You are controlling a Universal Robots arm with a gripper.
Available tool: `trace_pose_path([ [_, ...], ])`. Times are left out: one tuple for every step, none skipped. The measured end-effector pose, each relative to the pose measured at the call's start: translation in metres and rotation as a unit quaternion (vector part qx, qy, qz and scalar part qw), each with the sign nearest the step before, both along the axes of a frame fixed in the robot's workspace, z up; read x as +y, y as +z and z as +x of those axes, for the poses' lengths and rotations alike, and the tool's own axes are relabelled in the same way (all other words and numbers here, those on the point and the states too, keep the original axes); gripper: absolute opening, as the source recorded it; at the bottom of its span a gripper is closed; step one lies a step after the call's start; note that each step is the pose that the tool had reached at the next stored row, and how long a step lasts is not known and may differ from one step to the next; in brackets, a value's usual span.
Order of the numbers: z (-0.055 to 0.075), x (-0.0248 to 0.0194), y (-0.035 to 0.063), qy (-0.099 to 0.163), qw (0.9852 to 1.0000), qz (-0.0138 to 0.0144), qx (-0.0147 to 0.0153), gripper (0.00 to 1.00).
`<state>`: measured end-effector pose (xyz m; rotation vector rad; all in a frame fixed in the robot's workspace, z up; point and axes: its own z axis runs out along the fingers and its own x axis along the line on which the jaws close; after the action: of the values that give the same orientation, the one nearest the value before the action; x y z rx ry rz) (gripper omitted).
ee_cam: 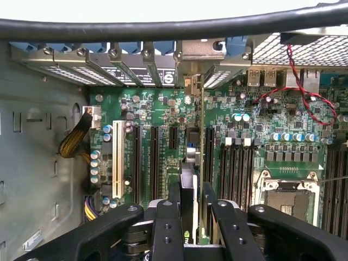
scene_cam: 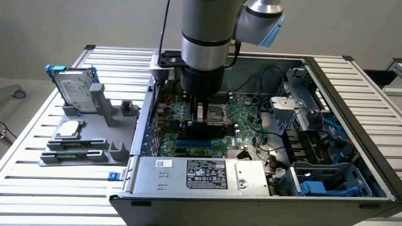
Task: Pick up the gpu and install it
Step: 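Insert the gpu into the slot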
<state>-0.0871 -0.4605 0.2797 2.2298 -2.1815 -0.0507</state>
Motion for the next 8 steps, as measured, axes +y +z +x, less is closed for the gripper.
trace_pose_path([
  [0.0000, 0.0000, -0.0004, 0.000, 1.0000, 0.0000, 0.0000, 0.27],
  [0.0000, 0.0000, -0.0007, 0.000, 1.0000, -0.0001, 0.0000, 0.27],
  [-0.0001, 0.0000, -0.0011, 0.000, 1.0000, -0.0001, -0.0001, 0.27],
  [-0.0001, 0.0000, -0.0018, 0.000, 1.0000, -0.0001, -0.0002, 0.27],
  [-0.0003, 0.0000, -0.0025, 0.000, 1.0000, -0.0002, -0.0003, 0.27],
  [-0.0004, 0.0000, -0.0034, 0.000, 1.0000, -0.0003, -0.0005, 0.27],
  [-0.0005, 0.0000, -0.0043, 0.000, 1.0000, -0.0004, -0.0006, 0.27],
  [-0.0006, 0.0000, -0.0052, 0.000, 1.0000, -0.0005, -0.0006, 0.27],
])
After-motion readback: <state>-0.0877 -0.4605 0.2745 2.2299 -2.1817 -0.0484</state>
